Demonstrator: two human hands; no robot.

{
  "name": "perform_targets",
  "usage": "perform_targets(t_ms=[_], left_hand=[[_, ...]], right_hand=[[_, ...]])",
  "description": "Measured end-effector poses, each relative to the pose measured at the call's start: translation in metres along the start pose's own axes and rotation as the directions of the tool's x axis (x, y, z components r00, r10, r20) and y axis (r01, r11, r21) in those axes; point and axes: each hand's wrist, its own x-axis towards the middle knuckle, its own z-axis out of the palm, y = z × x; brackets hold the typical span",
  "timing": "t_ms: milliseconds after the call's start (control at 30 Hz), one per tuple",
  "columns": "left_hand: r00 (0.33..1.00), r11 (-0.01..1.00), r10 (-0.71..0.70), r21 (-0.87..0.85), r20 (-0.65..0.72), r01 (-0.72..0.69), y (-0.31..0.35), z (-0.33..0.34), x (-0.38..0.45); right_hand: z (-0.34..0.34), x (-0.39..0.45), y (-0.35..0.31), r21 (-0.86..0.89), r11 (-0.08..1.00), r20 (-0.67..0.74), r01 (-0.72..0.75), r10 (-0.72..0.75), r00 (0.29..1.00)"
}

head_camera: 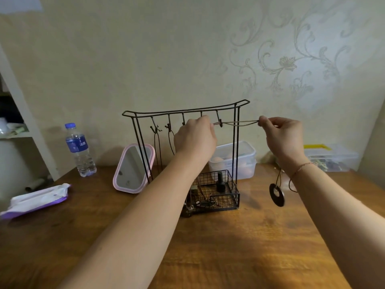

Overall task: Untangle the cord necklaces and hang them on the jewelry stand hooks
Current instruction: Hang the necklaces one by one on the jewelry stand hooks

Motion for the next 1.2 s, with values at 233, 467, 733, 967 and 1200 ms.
perform_targets(t_ms=[233, 467, 733, 967, 1200], left_hand=[[0.987, 0.984, 0.162, -0.076, -0.001, -0.161, -0.016, 0.019, -0.030], [0.958, 0.842, 0.031, -0.523, 0.287, 0.129, 0.003, 0.045, -0.062], [0.866, 0.314, 0.015, -0.825, 0.499, 0.470, 0.009, 0.035, -0.069], [0.906, 0.135, 0.020, -0.899, 0.423, 0.417, 0.000, 0.011, -0.040], [0.907, 0.194, -0.005, -0.889, 0.422, 0.415, 0.004, 0.013, -0.029]], right_hand=[[-0.007, -0.054, 0.031, -0.176, 0.984, 0.124, 0.036, -0.014, 0.992], [0.030, -0.136, 0.043, -0.132, 0.962, 0.578, 0.240, -0.123, 0.807], [0.062, -0.169, 0.055, 0.002, 0.998, 0.635, 0.058, -0.046, 0.771], [0.061, -0.116, 0.039, 0.196, 0.894, 0.516, -0.404, 0.257, 0.817], [0.089, -0.078, 0.020, 0.095, 0.993, 0.312, 0.077, -0.103, 0.945]])
